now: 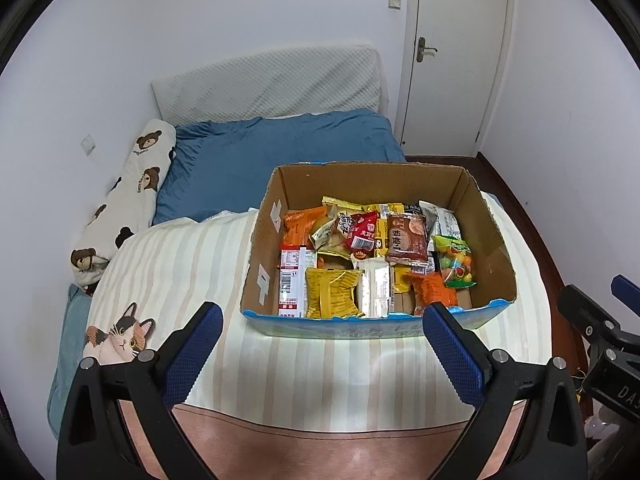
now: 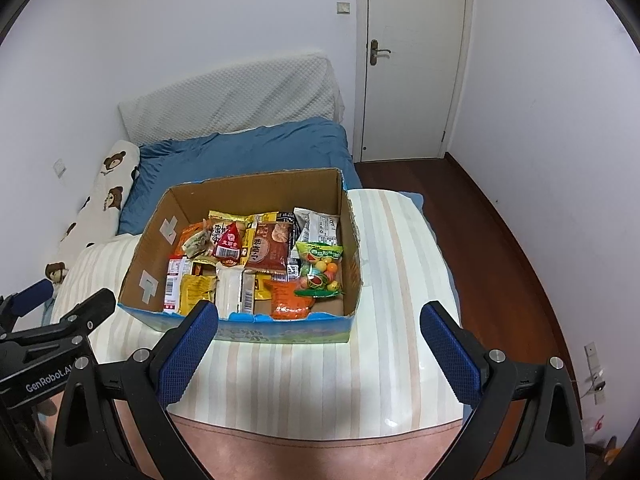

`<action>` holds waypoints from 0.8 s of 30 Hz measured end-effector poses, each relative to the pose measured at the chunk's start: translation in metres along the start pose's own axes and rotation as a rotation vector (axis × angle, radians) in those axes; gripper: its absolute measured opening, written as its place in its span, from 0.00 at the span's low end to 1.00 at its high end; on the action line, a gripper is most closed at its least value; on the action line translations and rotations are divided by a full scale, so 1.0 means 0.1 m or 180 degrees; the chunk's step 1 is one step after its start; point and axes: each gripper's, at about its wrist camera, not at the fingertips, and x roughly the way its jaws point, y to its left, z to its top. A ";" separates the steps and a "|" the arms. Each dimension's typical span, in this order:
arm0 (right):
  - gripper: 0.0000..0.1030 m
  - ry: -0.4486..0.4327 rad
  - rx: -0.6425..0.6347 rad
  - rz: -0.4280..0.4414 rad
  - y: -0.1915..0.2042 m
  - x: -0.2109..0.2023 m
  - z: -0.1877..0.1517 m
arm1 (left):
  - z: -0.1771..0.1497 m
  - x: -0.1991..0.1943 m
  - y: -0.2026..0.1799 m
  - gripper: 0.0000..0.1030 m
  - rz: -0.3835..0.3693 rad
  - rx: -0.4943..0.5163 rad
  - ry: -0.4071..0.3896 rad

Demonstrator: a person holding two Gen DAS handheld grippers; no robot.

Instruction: Organize snacks

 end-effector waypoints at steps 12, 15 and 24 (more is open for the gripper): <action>1.00 -0.0023 0.0001 -0.0063 0.00 -0.04 0.02 | 0.05 0.02 0.02 1.00 -0.0048 -0.0009 -0.0011; 1.00 -0.0025 -0.0004 -0.0067 0.00 -0.06 0.02 | 0.05 0.02 0.02 1.00 -0.0059 -0.0009 -0.0010; 1.00 -0.0045 -0.0012 -0.0084 -0.01 -0.08 0.02 | 0.04 -0.01 0.01 1.00 -0.0076 -0.0021 -0.0011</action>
